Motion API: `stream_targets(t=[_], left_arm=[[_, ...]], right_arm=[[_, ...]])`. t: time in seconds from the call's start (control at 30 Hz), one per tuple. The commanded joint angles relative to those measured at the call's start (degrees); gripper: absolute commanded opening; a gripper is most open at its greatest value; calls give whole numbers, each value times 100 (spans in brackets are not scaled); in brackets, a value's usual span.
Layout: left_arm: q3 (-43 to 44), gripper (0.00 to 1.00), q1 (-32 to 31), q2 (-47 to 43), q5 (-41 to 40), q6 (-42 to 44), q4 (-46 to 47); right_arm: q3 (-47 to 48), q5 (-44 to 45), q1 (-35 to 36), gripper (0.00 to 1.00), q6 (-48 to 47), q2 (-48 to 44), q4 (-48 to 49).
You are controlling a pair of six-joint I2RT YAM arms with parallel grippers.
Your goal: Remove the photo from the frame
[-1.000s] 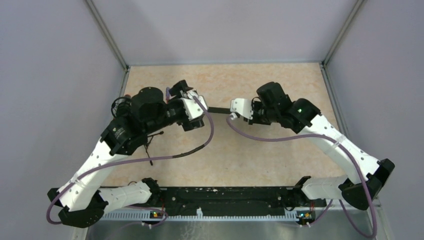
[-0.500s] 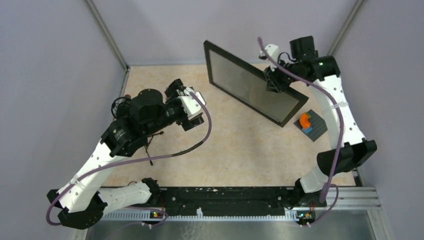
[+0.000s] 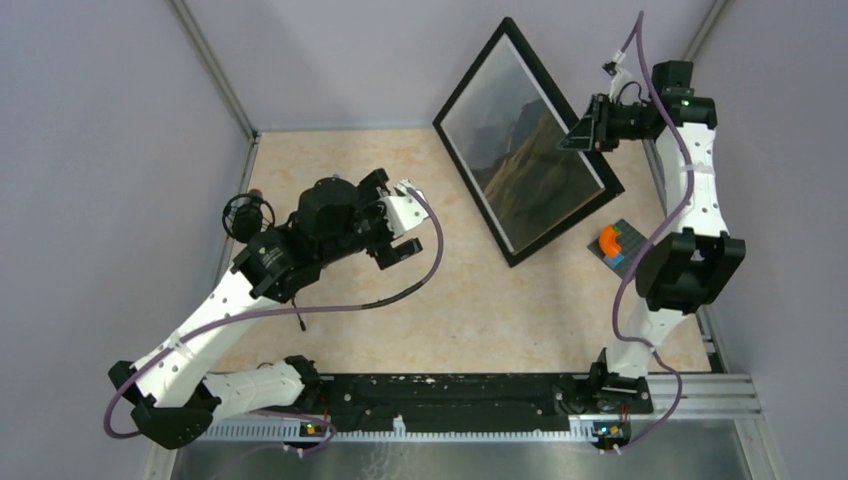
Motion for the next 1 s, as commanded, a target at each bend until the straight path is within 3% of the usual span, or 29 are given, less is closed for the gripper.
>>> stream_targets(t=[0.0,0.07,0.13,0.3,0.4,0.67,0.8,0.97], left_arm=[[-139,97,26,68,26,-162,229],[-181,97,42,99,15,-183,261],[-200,97,74,127,15,-193,260],[-499,98,131,81,27,-254,281],[-747,99,159,81,197,-284,298],[-1226,98,228,293,304,-362,499],[-1413,98,291,355,305,-436,621],[-1802,98,415,360,328,-579,1005]], right_arm=[[-310,-2214,-78,0,1367,84,932],[-945,-2429,-80,0,1768,-103,1493],[-2006,-2554,-79,0,2724,-468,2712],[-5287,-2354,-84,0,7212,-1506,9131],[-6208,-2121,-54,0,8527,-1581,10928],[-7850,-1778,41,0,7962,-1485,11175],[-7842,-1677,95,0,6453,-1578,9455],[-8205,-1231,336,0,5807,-1785,8815]])
